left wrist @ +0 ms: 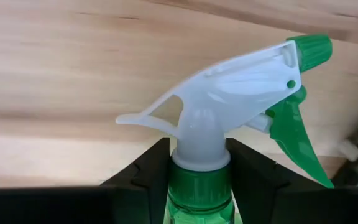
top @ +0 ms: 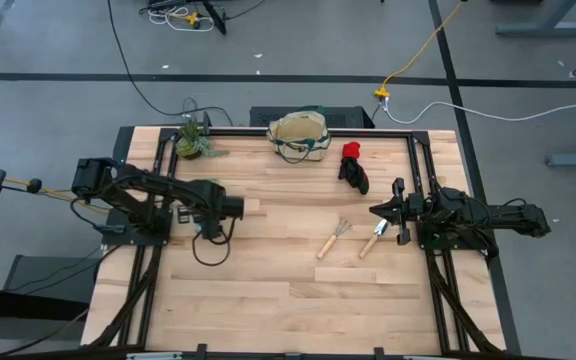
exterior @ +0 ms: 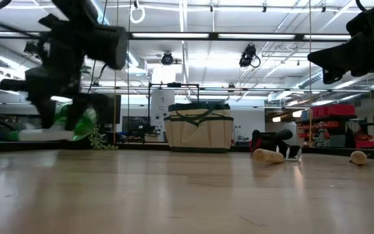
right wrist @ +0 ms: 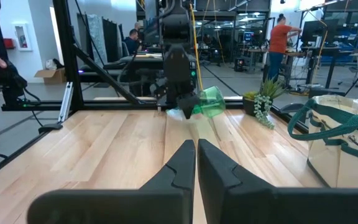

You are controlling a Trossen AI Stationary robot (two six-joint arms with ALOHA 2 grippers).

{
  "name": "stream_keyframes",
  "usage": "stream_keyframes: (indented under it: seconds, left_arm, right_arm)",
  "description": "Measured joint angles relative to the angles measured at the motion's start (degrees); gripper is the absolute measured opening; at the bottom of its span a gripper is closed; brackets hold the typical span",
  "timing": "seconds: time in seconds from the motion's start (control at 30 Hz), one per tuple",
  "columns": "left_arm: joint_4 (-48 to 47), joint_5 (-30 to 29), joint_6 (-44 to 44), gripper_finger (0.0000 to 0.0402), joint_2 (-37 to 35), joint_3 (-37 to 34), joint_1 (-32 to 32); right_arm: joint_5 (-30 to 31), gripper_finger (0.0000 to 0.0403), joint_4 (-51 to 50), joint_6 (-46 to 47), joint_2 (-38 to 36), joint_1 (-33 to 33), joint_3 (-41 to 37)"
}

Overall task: Pick & Place Garden tools in Gardening bag
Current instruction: Put the green spray bottle into the white gardening bag

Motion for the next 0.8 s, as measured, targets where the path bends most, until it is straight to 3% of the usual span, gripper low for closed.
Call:
stream_keyframes:
  seconds: [0.43, 0.6, 0.8]
  left_arm:
    - [0.3, 0.0, -5.3, 0.0146, 0.0, 17.6, 0.0]
    - [0.5, 0.0, -11.5, 0.015, 0.0, 21.6, 0.0]
    - [1.3, 0.0, -11.5, 0.0144, 0.0, 23.8, 0.0]
  right_arm:
    - [0.0, 0.0023, 0.0, 0.0, 0.0, 0.0, 0.0]
    - [0.0, 0.0023, 0.0, 0.0, 0.0, 0.0, 0.0]
    - [0.0, 0.0023, 0.0, 0.0, 0.0, 0.0, 0.0]
